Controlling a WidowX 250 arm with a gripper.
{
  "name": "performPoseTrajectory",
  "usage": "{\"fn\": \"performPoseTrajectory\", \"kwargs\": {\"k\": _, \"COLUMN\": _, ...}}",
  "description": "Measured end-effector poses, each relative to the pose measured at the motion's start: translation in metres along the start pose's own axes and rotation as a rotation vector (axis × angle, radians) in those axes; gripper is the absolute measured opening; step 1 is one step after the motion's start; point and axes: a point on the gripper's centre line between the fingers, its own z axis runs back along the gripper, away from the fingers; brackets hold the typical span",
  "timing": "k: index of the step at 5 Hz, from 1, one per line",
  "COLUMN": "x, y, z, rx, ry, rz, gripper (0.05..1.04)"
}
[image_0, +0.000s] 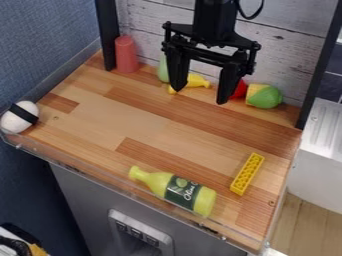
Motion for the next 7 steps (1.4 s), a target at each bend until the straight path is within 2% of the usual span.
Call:
{"fn": "performPoseTrajectory", "kwargs": {"k": 1, "x": 0.016, "y": 0.018, "z": -0.004, "rx": -0.006, "ry": 0.024, "rz": 0.108, "gripper": 0.996}}
{"fn": "performPoseTrajectory", "kwargs": {"k": 2, "x": 0.038, "y": 0.052, "z": 0.002, "rx": -0.022, "ry": 0.019, "rz": 0.304, "gripper": 0.993}}
{"fn": "performPoseTrajectory", "kwargs": {"k": 4, "x": 0.068, "y": 0.112, "z": 0.007, "rx": -0.053, "ry": 0.034, "rz": 0.747, "gripper": 0.993}}
{"fn": "performPoseTrajectory", "kwargs": {"k": 5, "x": 0.073, "y": 0.136, "z": 0.002, "rx": -0.067, "ry": 0.041, "rz": 0.985, "gripper": 0.997}}
{"fn": "performPoseTrajectory", "kwargs": {"k": 6, "x": 0.08, "y": 0.145, "z": -0.001, "rx": -0.078, "ry": 0.049, "rz": 1.114, "gripper": 0.997}}
{"fn": "performPoseTrajectory", "kwargs": {"k": 7, "x": 0.091, "y": 0.148, "z": 0.001, "rx": -0.081, "ry": 0.041, "rz": 1.103, "gripper": 0.997}}
